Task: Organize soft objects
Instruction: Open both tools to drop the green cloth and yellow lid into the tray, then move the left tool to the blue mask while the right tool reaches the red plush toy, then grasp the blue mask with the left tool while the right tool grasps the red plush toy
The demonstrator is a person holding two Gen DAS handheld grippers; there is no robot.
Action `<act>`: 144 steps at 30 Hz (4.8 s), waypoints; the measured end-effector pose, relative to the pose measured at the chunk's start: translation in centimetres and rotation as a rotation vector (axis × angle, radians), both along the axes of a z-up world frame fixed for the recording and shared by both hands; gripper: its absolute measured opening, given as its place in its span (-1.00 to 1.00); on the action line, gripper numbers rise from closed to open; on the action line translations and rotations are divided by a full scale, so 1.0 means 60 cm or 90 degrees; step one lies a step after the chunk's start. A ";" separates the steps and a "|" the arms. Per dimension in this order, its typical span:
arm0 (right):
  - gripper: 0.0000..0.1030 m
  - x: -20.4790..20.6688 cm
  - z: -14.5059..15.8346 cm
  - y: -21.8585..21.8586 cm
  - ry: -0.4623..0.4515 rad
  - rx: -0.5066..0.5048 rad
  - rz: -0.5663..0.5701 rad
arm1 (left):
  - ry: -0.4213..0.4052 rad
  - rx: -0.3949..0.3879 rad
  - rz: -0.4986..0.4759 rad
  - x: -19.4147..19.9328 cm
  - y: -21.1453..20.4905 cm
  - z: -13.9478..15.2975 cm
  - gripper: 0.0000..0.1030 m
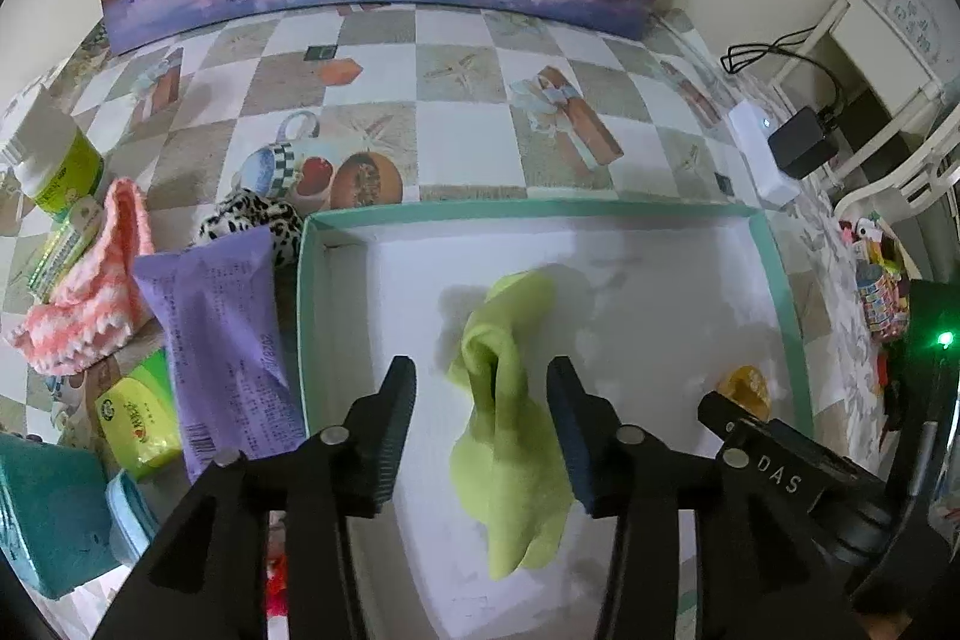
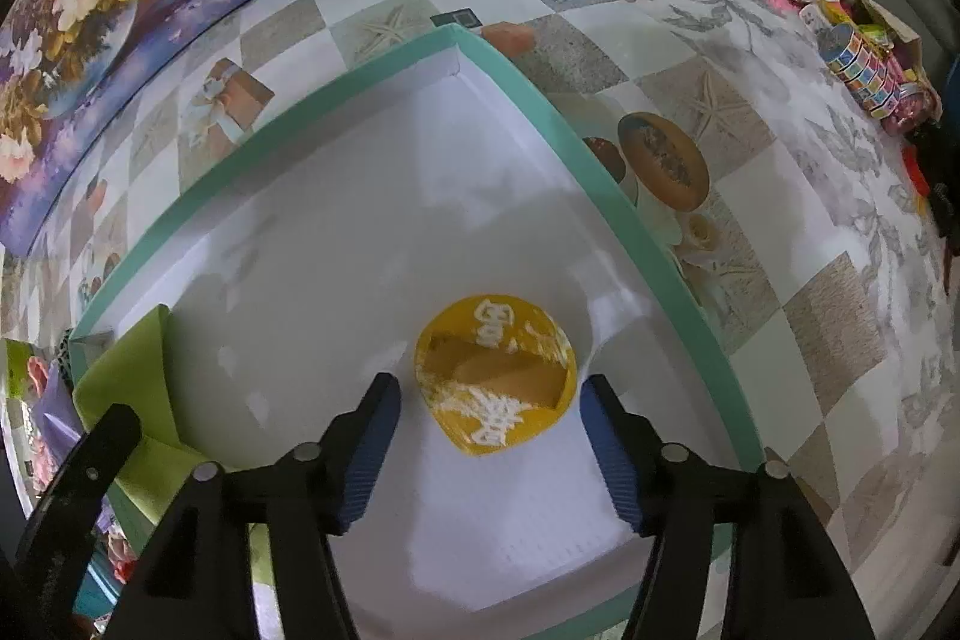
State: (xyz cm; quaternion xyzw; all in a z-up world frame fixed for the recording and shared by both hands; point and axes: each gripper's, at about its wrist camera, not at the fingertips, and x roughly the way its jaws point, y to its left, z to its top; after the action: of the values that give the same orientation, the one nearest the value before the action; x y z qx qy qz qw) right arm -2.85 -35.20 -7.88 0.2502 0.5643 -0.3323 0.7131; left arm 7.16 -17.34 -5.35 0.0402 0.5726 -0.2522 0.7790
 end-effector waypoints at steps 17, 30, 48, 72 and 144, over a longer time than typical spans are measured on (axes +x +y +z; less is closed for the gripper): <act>1.00 0.004 0.063 0.025 -0.060 -0.051 0.038 | -0.046 -0.014 0.079 0.029 0.061 0.056 0.98; 1.00 0.028 0.109 0.094 -0.163 -0.033 0.127 | -0.094 -0.027 0.159 0.045 0.144 0.111 0.99; 1.00 0.051 0.126 0.233 -0.226 0.000 0.327 | -0.139 -0.040 0.193 -0.008 0.238 0.146 1.00; 1.00 0.030 0.043 0.356 -0.134 0.061 0.453 | -0.028 0.006 0.354 -0.102 0.348 0.060 0.99; -0.36 0.064 -0.002 0.423 -0.107 0.032 0.582 | 0.202 -0.090 0.432 -0.058 0.347 -0.087 -0.66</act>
State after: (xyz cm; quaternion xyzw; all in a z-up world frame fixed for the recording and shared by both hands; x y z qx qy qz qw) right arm 1.02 -9.83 -8.01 0.0190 0.5651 0.0515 0.8232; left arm 3.70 3.47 -10.56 -0.2450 0.6483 -0.0214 0.7206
